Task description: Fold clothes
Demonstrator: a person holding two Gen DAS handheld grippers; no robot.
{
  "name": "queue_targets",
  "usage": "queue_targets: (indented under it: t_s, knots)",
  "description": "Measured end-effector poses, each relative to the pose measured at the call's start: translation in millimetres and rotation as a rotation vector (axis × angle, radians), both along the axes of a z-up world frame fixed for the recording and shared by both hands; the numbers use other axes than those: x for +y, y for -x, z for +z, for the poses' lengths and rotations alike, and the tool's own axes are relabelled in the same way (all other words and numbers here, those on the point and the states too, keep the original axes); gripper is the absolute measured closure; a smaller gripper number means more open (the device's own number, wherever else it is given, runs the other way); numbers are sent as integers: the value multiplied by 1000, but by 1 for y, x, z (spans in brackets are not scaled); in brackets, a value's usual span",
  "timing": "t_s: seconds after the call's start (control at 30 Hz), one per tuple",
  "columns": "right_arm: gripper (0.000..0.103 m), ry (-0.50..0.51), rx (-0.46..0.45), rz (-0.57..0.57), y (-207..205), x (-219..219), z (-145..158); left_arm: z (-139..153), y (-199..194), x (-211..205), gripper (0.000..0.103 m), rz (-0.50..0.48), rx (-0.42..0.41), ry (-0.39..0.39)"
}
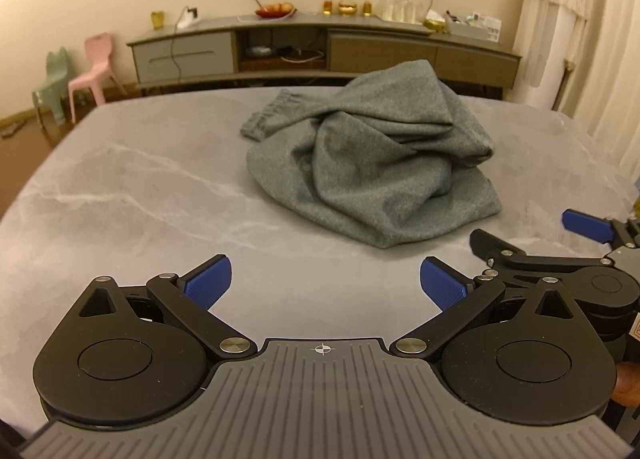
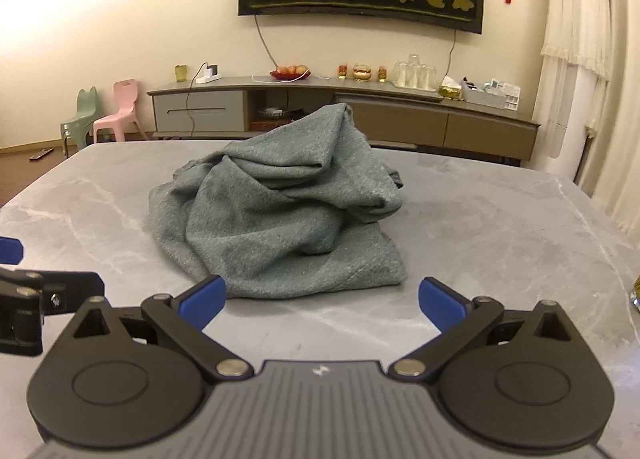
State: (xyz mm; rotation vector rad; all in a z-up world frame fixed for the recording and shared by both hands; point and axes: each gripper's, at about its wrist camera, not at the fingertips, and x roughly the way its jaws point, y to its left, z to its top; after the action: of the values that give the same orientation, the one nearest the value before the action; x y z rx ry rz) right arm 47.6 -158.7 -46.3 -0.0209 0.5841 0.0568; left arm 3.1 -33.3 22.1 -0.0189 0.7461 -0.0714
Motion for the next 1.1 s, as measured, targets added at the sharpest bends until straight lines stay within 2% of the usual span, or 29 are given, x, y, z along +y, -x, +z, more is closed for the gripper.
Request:
queue_targets:
  t_s: [0.07, 0.13, 0.17, 0.2, 0.23, 0.27, 0.3, 0.33, 0.37, 0.4, 0.77, 0.8, 0.83, 0.87, 0.9, 0.93, 0.97, 1.1]
  knots:
    - [0, -8, 0, 13, 2, 0, 1, -1, 0, 1, 9, -10, 3, 10]
    - [0, -16, 0, 26, 4, 0, 2, -1, 1, 0, 17, -23, 2, 18]
    - [2, -22, 2, 35, 4, 0, 2, -1, 2, 0, 25, -30, 3, 25]
    - [8, -28, 4, 45, 5, 0, 3, -1, 2, 0, 35, -34, 5, 32]
    - [26, -33, 6, 54, 5, 0, 4, -1, 2, 0, 43, -38, 7, 40]
    - [51, -36, 20, 61, 4, -1, 3, -1, 2, 0, 60, -42, 10, 46]
    - [69, -43, 40, 69, 3, -1, 2, -2, 2, 0, 78, -47, 13, 49]
    - [102, -59, 61, 79, 1, -2, 0, -3, 2, -1, 85, -51, 17, 50]
    - [103, -77, 72, 89, 1, -3, -1, -3, 2, -1, 99, -54, 17, 51]
    - [103, -83, 70, 96, 1, -3, 0, -4, 3, -2, 103, -56, 15, 53]
    - [102, -67, 83, 80, -5, -2, -5, -7, -7, 6, 103, -66, 18, 86]
    - [101, -64, 89, 72, -6, -2, -6, -7, -8, 7, 87, -56, 18, 88]
    - [91, -60, 94, 64, -8, -1, -8, -7, -9, 9, 73, -37, 11, 91]
    - [69, -56, 98, 56, -10, -1, -9, -8, -10, 11, 37, -19, 4, 95]
    - [54, -46, 96, 48, -10, 0, -11, -8, -11, 12, 13, -1, -4, 98]
    - [26, -35, 85, 40, -9, 1, -11, -8, -11, 14, 10, 16, -18, 107]
    - [15, -23, 72, 35, -9, 2, -11, -9, -11, 17, 9, 31, -31, 119]
    - [15, 9, 73, 36, -12, 6, -15, -14, -23, 24, 9, 53, 8, 157]
